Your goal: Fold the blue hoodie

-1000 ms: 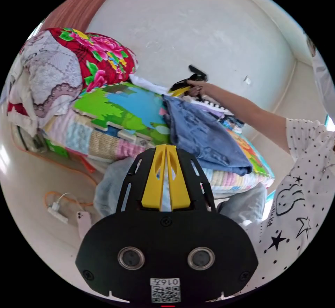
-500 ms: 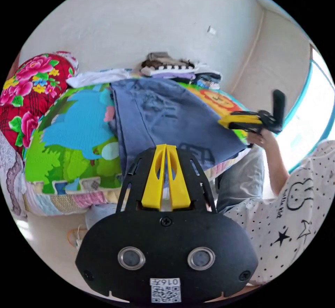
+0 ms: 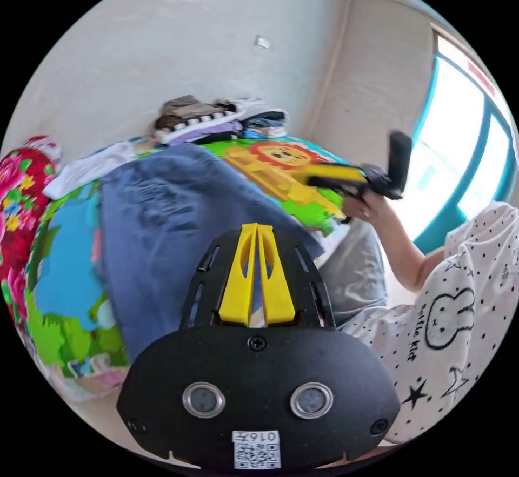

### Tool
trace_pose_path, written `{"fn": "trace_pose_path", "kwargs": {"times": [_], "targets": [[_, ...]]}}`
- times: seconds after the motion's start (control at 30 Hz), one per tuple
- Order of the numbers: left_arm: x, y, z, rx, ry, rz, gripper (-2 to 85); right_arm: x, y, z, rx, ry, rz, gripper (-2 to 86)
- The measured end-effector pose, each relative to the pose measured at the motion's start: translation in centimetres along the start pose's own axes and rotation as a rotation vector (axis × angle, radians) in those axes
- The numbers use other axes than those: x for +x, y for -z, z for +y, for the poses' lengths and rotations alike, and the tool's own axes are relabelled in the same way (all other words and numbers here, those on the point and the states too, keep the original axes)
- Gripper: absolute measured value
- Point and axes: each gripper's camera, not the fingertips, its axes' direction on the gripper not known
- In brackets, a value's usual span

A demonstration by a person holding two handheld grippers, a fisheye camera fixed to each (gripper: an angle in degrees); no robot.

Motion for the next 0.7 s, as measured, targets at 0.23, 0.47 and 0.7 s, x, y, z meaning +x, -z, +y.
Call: {"fn": "trace_pose_path", "kwargs": {"times": [0.23,0.47,0.7], "targets": [[5.2,-4.0,-2.4,0.004,-0.022,-0.169,1.0,13.0,-8.4,-10.3,-0.109,-0.191,-0.036,8.3],[2.2,-5.4,-7.3,-0.008,0.029,-0.272,-0.9,17.6,-21.4,-15.7,-0.449,-0.226,-0.058,11.2],[1.3,-10.1,-7.9,-0.124,0.037,-0.103,-1.0,19.9,-27.2,-17.9,-0.559,-0.342,-0.039,8.3]]}}
